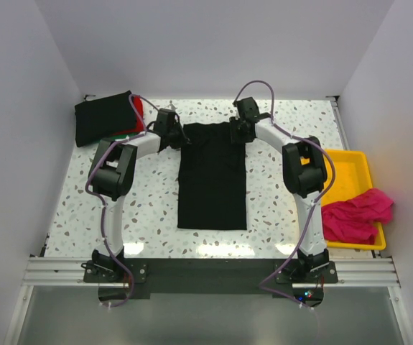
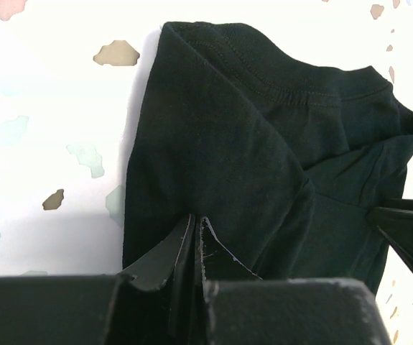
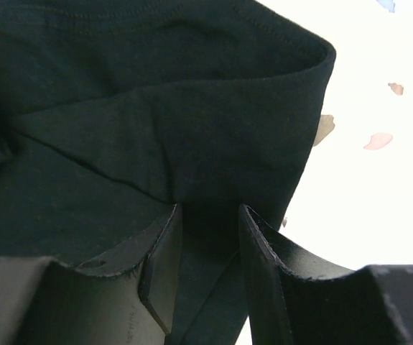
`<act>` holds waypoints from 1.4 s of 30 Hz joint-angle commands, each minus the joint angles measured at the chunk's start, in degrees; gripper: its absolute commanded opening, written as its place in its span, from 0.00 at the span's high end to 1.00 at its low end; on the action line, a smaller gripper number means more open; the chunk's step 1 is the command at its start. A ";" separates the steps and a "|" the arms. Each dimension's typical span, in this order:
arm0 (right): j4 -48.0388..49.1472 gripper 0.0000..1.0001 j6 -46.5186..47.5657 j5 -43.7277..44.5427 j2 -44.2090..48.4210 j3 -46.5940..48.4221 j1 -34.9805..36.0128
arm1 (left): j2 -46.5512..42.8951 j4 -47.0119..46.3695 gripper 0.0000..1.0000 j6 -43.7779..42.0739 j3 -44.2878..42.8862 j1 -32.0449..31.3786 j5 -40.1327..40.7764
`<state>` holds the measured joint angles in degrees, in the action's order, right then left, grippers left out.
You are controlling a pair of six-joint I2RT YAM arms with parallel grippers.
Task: Fold and stack the t-shirts
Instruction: Fold the tshirt
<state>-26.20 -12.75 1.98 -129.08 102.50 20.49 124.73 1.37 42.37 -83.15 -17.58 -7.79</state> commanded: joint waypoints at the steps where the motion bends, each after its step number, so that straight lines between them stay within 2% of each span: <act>1: 0.53 0.59 -0.69 -0.39 -0.03 -0.10 -0.10 | 1.40 0.48 0.92 -1.32 -1.40 1.06 0.15; 8: -0.08 0.61 -0.96 -1.19 0.84 -0.72 -0.01 | 1.66 0.57 0.92 -1.06 -1.48 1.15 0.15; 15: -0.17 0.68 -1.84 -1.89 2.69 -2.57 -0.01 | 2.01 0.57 0.92 -1.15 -1.48 1.32 0.15; 24: 0.09 0.96 -3.15 -1.28 6.82 -4.59 -0.01 | 2.10 0.57 0.92 -1.06 -1.48 1.67 0.06; 28: -0.35 0.99 -3.59 -0.23 9.28 -5.29 -0.10 | 2.27 0.48 0.92 -0.97 -1.48 1.76 -0.03; 36: -0.79 0.99 -4.47 -1.71 13.59 -7.58 -0.10 | 2.63 0.39 0.92 -0.80 -1.48 1.94 -0.12; 42: -1.31 0.80 -4.21 -1.63 10.87 -6.53 -0.10 | 2.80 0.30 0.92 -0.89 -1.40 2.03 -0.29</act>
<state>-26.68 -16.86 0.38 -118.10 95.42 20.56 125.58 0.86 42.41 -83.79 -16.58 -9.47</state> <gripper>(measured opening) 0.184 0.082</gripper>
